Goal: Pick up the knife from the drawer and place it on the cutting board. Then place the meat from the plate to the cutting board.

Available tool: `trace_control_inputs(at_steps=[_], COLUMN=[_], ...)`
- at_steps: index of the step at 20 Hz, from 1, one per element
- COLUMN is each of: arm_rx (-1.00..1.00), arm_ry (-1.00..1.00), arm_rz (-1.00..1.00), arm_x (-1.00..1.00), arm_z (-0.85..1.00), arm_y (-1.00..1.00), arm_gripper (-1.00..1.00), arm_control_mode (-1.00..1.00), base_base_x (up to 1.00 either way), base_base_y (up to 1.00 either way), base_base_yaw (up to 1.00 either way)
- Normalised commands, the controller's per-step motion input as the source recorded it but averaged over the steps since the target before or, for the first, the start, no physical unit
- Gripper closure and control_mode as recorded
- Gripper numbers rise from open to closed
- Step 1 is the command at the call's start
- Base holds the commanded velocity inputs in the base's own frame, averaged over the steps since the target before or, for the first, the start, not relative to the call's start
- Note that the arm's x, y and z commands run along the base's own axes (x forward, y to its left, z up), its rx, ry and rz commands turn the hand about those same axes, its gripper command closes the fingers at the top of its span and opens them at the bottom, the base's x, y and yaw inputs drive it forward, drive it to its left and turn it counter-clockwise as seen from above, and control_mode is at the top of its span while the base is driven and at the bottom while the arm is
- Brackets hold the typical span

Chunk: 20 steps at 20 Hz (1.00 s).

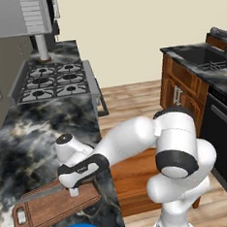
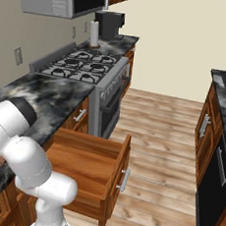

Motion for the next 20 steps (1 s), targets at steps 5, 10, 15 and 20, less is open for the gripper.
trace_control_inputs(at_steps=[5,10,15,20], arm_rx=[0.0,0.0,0.0,0.0], arm_ry=[0.0,-0.03,-0.14,-0.13], arm_rz=[0.01,0.0,0.0,0.0], arm_x=[0.0,-0.05,-0.23,-0.45], arm_z=[-0.01,0.0,0.0,0.04], arm_y=[0.07,0.01,0.0,0.0], arm_gripper=[-1.0,-1.0,-1.0,-1.0], arm_control_mode=[-1.0,-1.0,-1.0,-1.0], base_base_x=[0.0,0.0,0.0,0.0], base_base_y=[0.0,0.0,0.0,0.0], base_base_yaw=[0.0,0.0,0.0,0.0])
